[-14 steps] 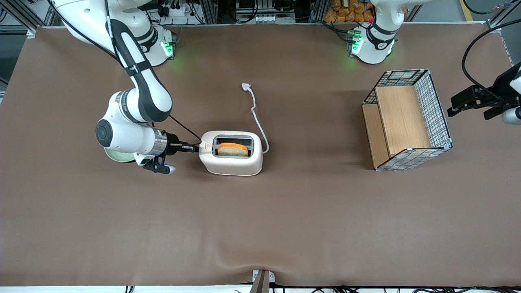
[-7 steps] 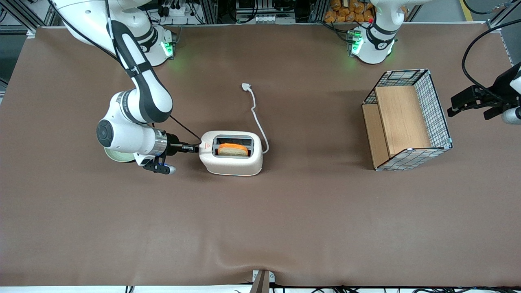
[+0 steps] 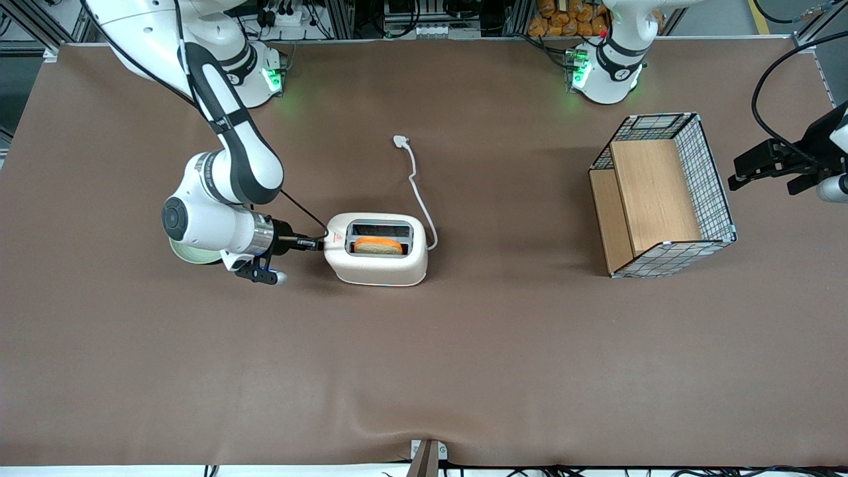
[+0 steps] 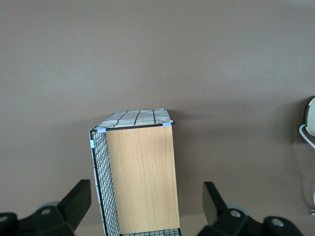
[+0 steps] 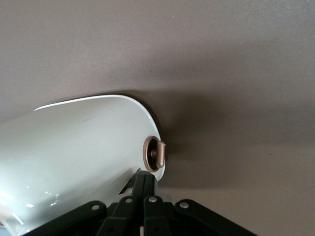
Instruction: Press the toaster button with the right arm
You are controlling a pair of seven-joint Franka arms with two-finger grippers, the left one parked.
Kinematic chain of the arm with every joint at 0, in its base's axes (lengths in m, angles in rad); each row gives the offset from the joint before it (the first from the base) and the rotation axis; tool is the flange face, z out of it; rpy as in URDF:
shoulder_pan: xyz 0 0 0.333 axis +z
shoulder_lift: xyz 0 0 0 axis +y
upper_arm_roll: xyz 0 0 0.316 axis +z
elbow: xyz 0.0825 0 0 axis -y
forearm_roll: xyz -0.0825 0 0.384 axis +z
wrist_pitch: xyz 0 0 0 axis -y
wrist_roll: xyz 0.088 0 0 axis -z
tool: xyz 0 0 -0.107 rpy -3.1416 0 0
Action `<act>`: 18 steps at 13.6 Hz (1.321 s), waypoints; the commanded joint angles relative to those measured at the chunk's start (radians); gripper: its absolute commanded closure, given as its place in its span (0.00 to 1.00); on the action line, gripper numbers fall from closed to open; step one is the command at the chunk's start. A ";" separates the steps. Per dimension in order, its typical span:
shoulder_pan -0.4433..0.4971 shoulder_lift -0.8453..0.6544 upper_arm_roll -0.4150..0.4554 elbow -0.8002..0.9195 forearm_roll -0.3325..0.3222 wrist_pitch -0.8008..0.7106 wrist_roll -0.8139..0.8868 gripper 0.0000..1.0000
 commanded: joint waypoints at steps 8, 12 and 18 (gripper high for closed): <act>0.043 0.045 -0.005 -0.042 0.036 0.109 -0.064 1.00; 0.049 0.059 -0.003 -0.042 0.071 0.117 -0.067 1.00; 0.059 0.060 -0.005 -0.042 0.093 0.115 -0.087 1.00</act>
